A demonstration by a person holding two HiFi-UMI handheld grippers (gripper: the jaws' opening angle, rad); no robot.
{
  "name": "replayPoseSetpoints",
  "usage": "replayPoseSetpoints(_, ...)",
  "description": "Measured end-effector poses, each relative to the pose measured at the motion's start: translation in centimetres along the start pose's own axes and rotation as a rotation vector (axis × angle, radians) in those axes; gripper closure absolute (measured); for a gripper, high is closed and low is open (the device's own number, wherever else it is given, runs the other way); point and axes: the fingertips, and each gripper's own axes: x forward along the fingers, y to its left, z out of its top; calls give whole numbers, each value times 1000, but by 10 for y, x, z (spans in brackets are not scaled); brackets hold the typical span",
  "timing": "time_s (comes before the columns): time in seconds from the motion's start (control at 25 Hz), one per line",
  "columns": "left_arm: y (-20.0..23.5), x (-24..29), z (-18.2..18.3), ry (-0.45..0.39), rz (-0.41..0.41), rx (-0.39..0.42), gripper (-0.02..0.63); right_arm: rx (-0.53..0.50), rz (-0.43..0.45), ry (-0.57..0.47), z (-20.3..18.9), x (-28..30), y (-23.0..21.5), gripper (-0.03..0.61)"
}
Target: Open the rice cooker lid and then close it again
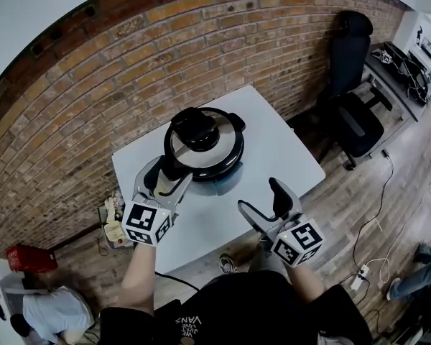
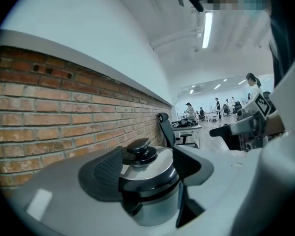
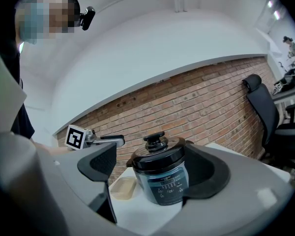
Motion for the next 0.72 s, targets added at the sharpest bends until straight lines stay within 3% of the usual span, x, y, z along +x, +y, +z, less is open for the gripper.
replayPoseSetpoints(0.36,-42,-51,9,-52,106,-41,300,-11,66,8,9,-14,0,158)
replayPoseSetpoints(0.56,-78,-64,1,-36,173,-83,367,-50,127,58,9,-28,-4,192)
replayPoseSetpoints(0.72,-106,-72,-10,-8,237,-116,421,-87,177,109,7,-40,-9,256)
